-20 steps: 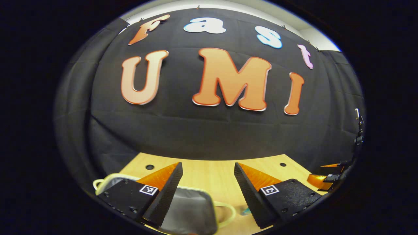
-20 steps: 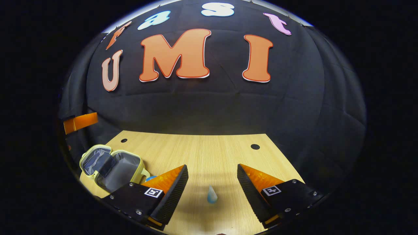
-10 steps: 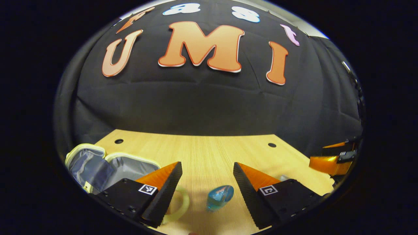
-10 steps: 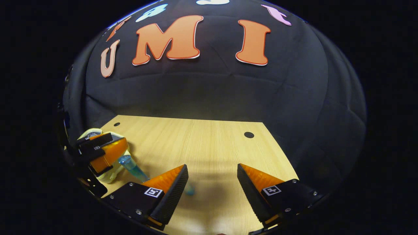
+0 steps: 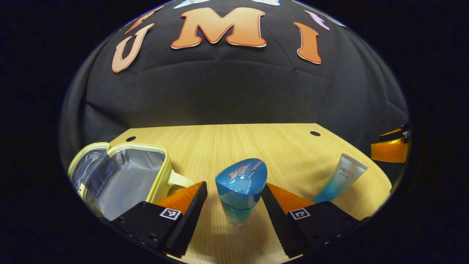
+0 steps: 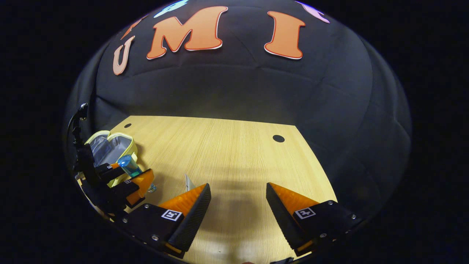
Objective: First open the suitcase, pack the skin care products into it, and then close the suitcase.
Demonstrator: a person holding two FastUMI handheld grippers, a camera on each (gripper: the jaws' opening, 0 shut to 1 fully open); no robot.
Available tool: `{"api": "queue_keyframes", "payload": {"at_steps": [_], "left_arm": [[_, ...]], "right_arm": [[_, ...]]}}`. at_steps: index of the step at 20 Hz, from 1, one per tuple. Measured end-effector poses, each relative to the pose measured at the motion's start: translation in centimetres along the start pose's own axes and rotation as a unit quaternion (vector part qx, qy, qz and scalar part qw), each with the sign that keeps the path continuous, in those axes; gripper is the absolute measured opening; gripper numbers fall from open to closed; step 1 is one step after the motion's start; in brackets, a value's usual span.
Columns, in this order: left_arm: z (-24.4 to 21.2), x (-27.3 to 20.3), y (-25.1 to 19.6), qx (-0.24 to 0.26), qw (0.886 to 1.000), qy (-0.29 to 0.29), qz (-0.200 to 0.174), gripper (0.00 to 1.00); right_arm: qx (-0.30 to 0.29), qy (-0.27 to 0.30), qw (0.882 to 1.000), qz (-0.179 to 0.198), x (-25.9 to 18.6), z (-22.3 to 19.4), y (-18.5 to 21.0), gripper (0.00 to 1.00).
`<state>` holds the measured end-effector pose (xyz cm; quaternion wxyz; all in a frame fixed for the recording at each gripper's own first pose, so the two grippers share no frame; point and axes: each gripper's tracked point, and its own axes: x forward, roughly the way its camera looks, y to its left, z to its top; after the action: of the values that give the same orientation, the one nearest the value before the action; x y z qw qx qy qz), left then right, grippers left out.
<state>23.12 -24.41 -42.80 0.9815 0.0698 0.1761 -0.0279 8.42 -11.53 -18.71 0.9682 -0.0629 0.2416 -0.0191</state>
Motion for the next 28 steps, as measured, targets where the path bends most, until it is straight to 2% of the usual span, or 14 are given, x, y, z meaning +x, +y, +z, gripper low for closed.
{"api": "queue_keyframes", "payload": {"at_steps": [1,2,3,5,7,9,13,16,20,24,25,27,28], "left_arm": [[-0.6,0.3,0.1,0.013,1.0,0.005,0.009,0.88],[-1.4,0.7,-0.4,0.022,1.0,0.016,0.006,0.77],[-1.6,1.0,-0.8,0.016,1.0,0.014,0.009,0.53],[-2.0,0.7,-1.7,0.001,0.999,0.039,-0.019,0.5],[-2.2,-0.2,-2.3,-0.001,0.998,0.061,-0.031,0.48],[-2.0,-2.3,-2.8,0.002,0.995,0.084,-0.045,0.48],[0.3,-6.6,-2.8,-0.026,0.99,0.114,-0.076,0.48],[2.8,-10.5,-0.7,-0.039,0.988,0.127,-0.081,0.48],[3.8,-13.5,2.3,-0.05,0.987,0.137,-0.068,0.48],[3.1,-16.0,6.6,-0.059,0.986,0.149,-0.036,0.48],[2.8,-16.5,7.5,-0.06,0.986,0.153,-0.03,0.5],[2.2,-17.1,8.3,-0.069,0.983,0.165,-0.032,0.49],[2.1,-17.4,8.7,-0.076,0.981,0.173,-0.04,0.48]], "right_arm": [[0.005,0.008,1.0,0.003,0.0,-0.7,0.4,0.96],[0.012,0.017,1.0,0.008,-0.2,-1.4,1.0,0.96],[0.016,0.021,1.0,0.011,-0.5,-2.0,1.3,0.96],[0.011,0.019,1.0,0.01,-0.9,-2.3,1.3,0.96],[0.015,0.02,1.0,0.017,-1.5,-2.7,1.5,0.96],[0.022,0.018,0.999,0.032,-2.0,-2.9,2.6,0.96],[0.022,0.024,0.998,0.061,-1.3,-3.8,5.1,0.96],[0.045,0.054,0.994,0.089,1.3,-5.3,7.5,0.96],[0.02,0.077,0.992,0.095,4.9,-7.1,8.5,0.94],[0.019,0.096,0.989,0.107,7.1,-8.3,9.4,0.8],[0.018,0.104,0.989,0.102,7.6,-8.6,9.5,0.73],[0.015,0.121,0.988,0.096,7.9,-9.2,9.6,0.45],[0.026,0.138,0.985,0.098,7.0,-9.3,9.7,0.42]]}}
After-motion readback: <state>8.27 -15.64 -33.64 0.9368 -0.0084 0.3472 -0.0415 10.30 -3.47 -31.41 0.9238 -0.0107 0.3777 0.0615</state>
